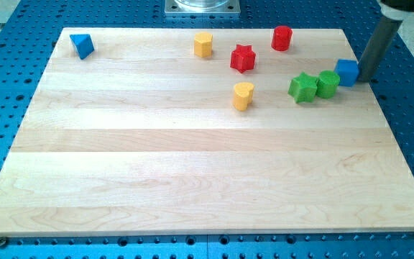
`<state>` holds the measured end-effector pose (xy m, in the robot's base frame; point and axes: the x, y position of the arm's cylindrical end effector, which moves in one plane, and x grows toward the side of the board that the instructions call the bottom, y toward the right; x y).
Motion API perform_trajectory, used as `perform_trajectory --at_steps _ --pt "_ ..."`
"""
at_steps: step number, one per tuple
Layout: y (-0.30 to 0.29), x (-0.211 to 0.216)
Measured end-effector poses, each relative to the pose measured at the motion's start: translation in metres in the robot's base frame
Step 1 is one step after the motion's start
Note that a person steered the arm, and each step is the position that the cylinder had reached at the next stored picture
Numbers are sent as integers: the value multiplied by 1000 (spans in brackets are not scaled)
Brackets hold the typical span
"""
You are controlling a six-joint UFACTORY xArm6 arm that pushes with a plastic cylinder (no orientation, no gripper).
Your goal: Move the red circle to the top left of the blue cube
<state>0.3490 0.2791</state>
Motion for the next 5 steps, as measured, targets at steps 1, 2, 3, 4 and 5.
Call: perform_trajectory --at_steps 1,2,3,4,5 --pt "-36 -13" --pt "-29 -62" --pt "-119 -69" --pt "-140 -96" --pt "-154 -97"
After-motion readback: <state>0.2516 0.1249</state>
